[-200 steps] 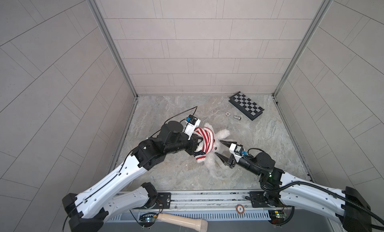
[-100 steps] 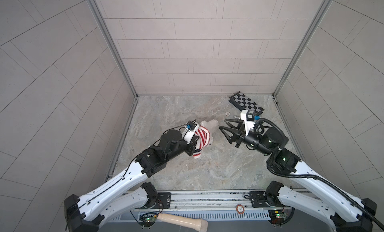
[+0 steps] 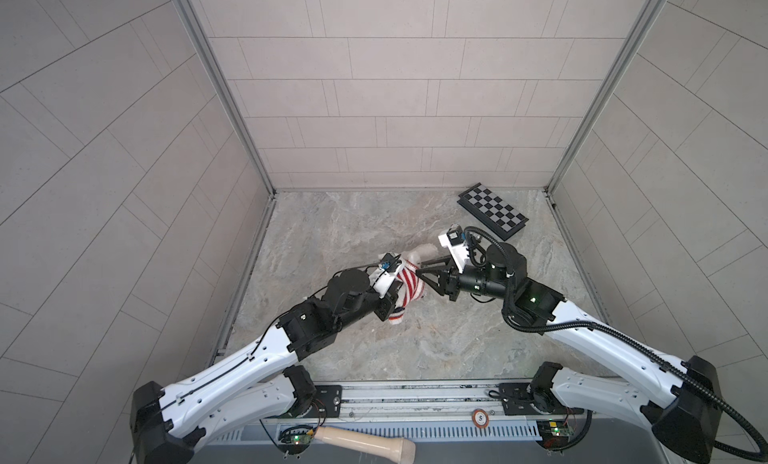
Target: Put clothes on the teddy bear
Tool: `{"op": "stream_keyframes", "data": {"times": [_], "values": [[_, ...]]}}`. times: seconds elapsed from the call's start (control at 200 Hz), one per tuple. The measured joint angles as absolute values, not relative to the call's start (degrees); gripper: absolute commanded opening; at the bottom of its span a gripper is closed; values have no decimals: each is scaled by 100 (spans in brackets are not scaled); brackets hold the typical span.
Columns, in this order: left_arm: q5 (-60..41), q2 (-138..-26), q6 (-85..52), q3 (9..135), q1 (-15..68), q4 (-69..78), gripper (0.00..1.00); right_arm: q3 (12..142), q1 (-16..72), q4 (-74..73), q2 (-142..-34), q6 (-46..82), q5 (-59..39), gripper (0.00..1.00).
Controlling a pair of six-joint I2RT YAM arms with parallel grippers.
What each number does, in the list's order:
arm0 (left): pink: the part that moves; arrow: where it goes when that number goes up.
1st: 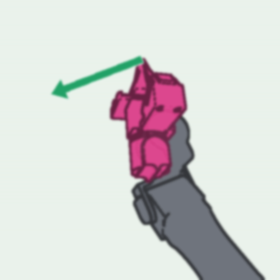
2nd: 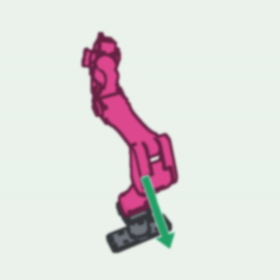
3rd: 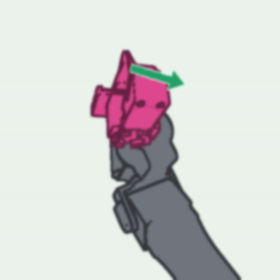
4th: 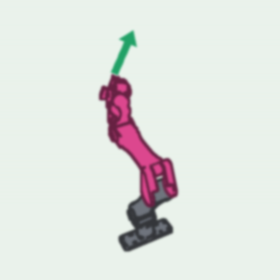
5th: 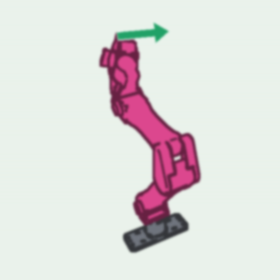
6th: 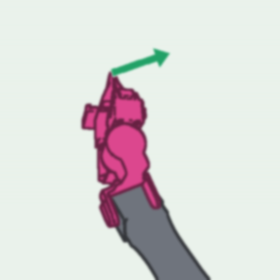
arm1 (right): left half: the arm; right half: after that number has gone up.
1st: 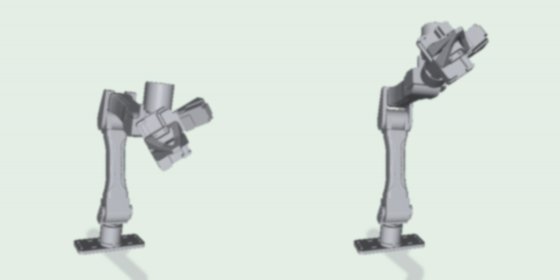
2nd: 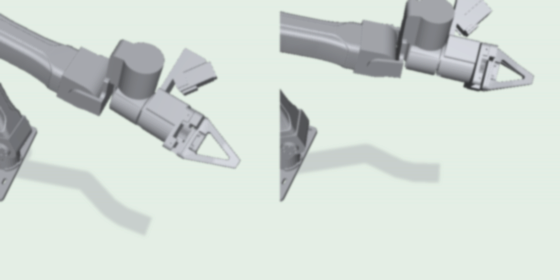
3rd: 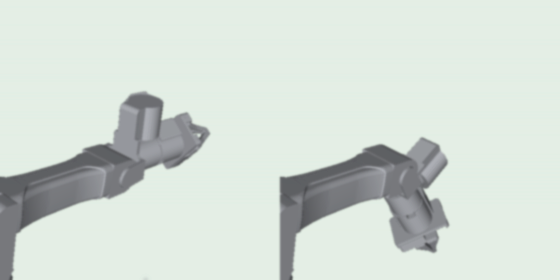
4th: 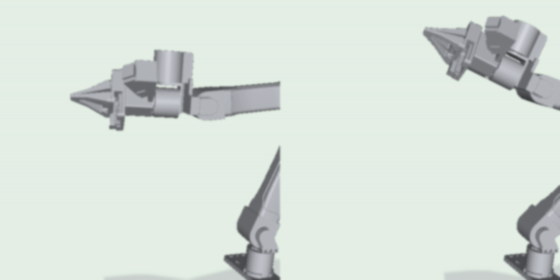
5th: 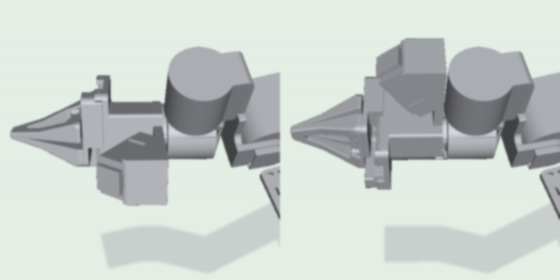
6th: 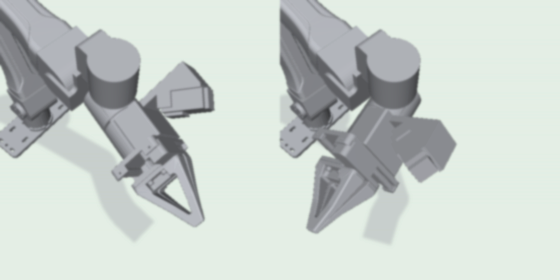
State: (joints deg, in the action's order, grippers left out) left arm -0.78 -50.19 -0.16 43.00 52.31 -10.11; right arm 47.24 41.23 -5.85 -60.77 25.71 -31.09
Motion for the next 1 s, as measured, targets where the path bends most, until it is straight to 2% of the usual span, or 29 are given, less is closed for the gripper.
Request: {"op": "stream_keyframes", "data": {"times": [0.125,0.25,0.621,1.001], "values": [[-75,-5028,-16,4300,5231,-1011,0,4727,4158,-532,-6200,2547,-3153,23],[-58,-5046,-14,4283,5231,-1017,0,4731,4195,-414,-6230,2499,-3157,0],[-43,-4604,-86,3992,5299,-873,0,4414,4016,-60,-5553,2252,-2364,0],[14,-4139,-320,3568,5290,-1052,0,3594,3760,-329,-5389,2445,-1638,0]]}}
